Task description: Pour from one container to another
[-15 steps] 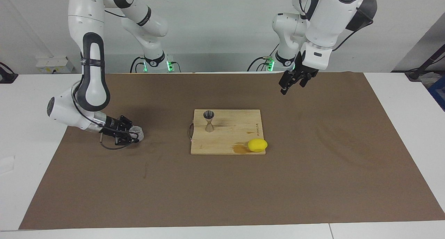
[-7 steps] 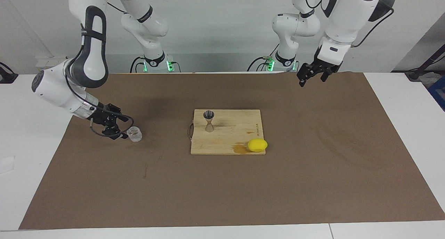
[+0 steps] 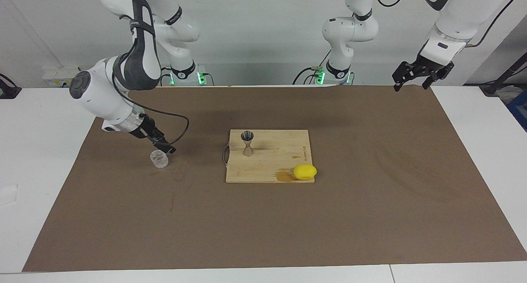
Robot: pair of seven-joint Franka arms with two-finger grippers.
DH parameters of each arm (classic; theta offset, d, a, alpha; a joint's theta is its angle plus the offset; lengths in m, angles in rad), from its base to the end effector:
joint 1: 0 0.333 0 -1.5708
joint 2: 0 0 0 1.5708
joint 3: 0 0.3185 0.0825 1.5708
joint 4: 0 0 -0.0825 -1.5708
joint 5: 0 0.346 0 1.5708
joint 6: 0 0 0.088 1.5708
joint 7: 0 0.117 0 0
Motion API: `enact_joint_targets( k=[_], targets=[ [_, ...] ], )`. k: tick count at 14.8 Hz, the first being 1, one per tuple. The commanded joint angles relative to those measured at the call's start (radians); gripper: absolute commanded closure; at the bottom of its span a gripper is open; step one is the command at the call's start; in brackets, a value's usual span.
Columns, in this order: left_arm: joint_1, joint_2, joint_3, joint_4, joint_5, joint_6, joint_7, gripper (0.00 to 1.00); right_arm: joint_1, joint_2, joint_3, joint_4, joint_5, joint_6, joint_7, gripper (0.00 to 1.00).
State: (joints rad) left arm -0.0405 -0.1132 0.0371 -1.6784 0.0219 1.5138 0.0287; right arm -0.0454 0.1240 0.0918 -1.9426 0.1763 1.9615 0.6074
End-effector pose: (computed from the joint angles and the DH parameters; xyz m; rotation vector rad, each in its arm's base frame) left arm 0.4734 0.0022 0.6218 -3.1231 0.0496 0.0808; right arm 0.5395 0.0368 0.4227 -2.8536 0.9409 0.2320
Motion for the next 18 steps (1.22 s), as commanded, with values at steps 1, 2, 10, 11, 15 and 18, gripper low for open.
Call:
enact_joint_targets(
  k=[1, 2, 10, 11, 15, 18],
  targets=[
    [0.028, -0.008, -0.006, 0.008, 0.018, -0.02, 0.04, 0.0, 0.086, -0.043, 0.002, 0.046, -0.196, -0.051, -0.057, 0.0],
    [0.027, -0.011, -0.008, 0.003, 0.018, -0.015, 0.04, 0.0, 0.104, -0.05, 0.002, 0.074, -0.217, -0.074, -0.069, 0.0],
    [0.042, 0.001, -0.014, 0.011, 0.007, 0.016, 0.043, 0.0, 0.096, -0.155, -0.007, 0.269, -0.199, -0.309, -0.284, 0.0],
    [0.044, 0.004, -0.016, 0.014, 0.006, -0.007, 0.043, 0.0, 0.091, -0.165, -0.014, 0.271, -0.198, -0.326, -0.305, 0.0],
    [0.041, 0.073, -0.006, 0.153, -0.02, -0.168, 0.043, 0.0, 0.07, -0.19, -0.023, 0.269, -0.192, -0.372, -0.325, 0.0],
    [0.036, 0.08, -0.009, 0.149, -0.023, -0.135, 0.043, 0.0, 0.055, -0.204, -0.032, 0.255, -0.152, -0.383, -0.369, 0.0]
  ],
)
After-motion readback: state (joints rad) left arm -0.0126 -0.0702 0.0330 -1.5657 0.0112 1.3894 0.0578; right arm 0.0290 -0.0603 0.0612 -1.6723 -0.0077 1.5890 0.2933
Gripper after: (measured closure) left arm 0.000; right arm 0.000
